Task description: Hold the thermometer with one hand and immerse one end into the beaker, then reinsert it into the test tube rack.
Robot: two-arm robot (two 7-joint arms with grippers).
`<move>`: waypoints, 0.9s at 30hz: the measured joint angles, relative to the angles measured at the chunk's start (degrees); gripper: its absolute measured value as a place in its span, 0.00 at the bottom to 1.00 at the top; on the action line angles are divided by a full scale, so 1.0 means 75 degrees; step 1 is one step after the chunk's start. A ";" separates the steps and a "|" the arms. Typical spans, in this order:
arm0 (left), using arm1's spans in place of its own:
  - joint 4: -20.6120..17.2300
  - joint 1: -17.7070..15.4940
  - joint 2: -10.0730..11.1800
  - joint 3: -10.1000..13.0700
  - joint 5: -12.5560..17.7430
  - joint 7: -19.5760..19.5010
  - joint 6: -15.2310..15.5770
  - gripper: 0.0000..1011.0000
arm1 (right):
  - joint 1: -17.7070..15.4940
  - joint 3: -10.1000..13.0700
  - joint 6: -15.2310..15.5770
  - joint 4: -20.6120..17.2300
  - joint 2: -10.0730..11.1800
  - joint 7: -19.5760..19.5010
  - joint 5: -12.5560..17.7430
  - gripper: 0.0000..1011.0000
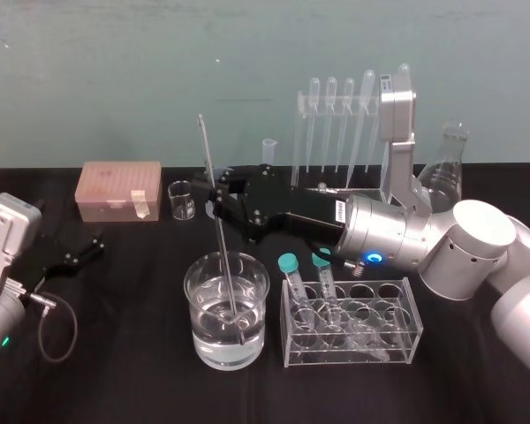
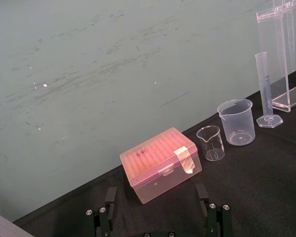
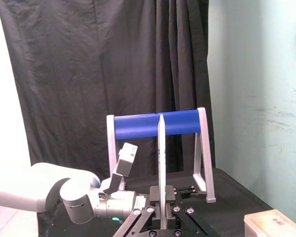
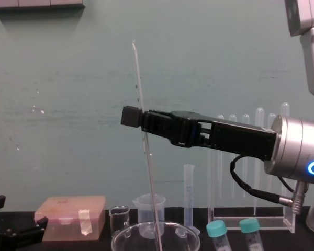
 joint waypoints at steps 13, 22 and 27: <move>0.0000 0.0000 0.0000 0.0000 0.0000 0.0000 0.0000 1.00 | -0.0035 0.0005 0.0002 -0.0031 0.0021 -0.0002 0.0007 0.06; 0.0000 0.0000 0.0000 0.0000 0.0000 0.0000 0.0000 1.00 | -0.0038 0.0009 0.0007 -0.0035 0.0024 -0.0004 0.0013 0.06; 0.0000 0.0000 0.0000 0.0000 0.0000 0.0000 0.0000 1.00 | -0.0037 0.0009 0.0011 -0.0057 0.0021 -0.0011 0.0016 0.06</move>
